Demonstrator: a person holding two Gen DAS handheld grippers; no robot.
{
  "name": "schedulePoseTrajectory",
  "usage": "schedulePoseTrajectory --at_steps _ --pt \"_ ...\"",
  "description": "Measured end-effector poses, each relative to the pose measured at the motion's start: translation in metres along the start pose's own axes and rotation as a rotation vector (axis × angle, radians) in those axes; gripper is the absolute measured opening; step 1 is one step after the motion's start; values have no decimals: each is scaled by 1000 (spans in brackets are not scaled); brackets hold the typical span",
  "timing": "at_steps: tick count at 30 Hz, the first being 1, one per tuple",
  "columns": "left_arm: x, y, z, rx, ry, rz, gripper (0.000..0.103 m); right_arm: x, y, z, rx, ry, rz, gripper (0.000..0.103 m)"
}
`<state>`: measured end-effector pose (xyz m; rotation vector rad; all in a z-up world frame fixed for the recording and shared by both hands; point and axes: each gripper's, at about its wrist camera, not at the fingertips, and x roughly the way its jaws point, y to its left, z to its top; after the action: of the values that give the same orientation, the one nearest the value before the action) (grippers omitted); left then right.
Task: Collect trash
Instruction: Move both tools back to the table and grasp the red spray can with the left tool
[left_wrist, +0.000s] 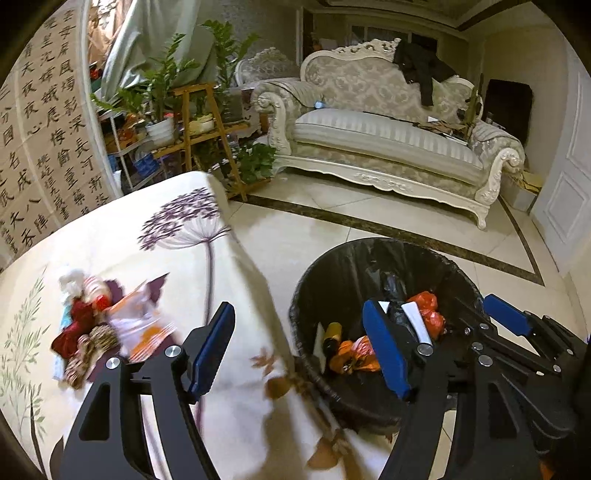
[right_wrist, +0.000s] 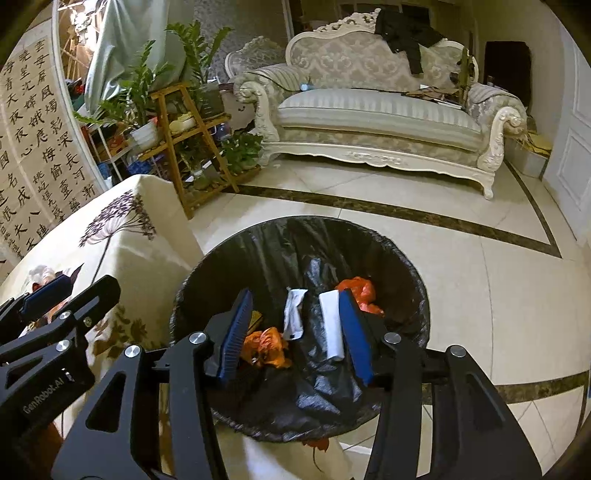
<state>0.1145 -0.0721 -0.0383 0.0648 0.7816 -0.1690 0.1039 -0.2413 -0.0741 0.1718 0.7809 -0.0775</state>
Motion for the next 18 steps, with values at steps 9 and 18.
schedulePoseTrajectory --at_steps 9,18 --pt "-24 46 -21 -78 1 59 70 -8 42 -13 -57 27 67 47" --pt "-24 99 -39 -165 42 142 65 -9 89 -17 -136 37 143 48"
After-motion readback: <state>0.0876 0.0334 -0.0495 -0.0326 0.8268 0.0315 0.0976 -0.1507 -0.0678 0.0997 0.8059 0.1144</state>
